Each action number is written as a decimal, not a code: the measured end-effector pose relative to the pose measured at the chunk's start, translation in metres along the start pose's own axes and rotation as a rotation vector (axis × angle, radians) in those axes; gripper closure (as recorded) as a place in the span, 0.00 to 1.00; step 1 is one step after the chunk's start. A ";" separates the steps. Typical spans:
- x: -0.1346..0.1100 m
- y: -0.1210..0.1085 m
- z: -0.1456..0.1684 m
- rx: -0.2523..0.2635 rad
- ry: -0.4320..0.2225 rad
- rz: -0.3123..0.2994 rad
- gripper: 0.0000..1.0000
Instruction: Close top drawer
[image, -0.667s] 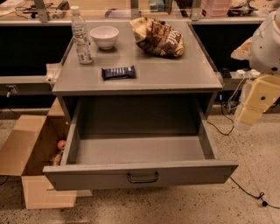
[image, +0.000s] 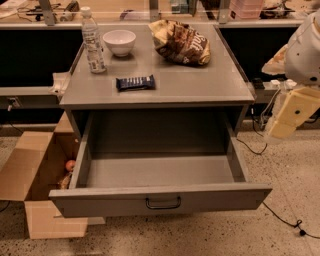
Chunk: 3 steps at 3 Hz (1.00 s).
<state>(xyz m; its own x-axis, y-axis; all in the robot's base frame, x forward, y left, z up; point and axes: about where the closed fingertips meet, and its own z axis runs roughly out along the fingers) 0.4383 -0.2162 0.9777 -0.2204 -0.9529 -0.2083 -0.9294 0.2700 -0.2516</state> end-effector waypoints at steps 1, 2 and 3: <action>-0.001 0.013 0.012 -0.027 -0.059 0.045 0.29; -0.004 0.018 0.015 -0.037 -0.083 0.058 0.27; -0.004 0.018 0.015 -0.037 -0.083 0.058 0.04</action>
Offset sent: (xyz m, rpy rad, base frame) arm -0.0091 0.0070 -0.0161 0.0805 0.0176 -0.0244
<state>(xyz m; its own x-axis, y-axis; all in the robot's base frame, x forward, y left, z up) 0.4266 -0.2059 0.9598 -0.2503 -0.9208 -0.2993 -0.9264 0.3176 -0.2024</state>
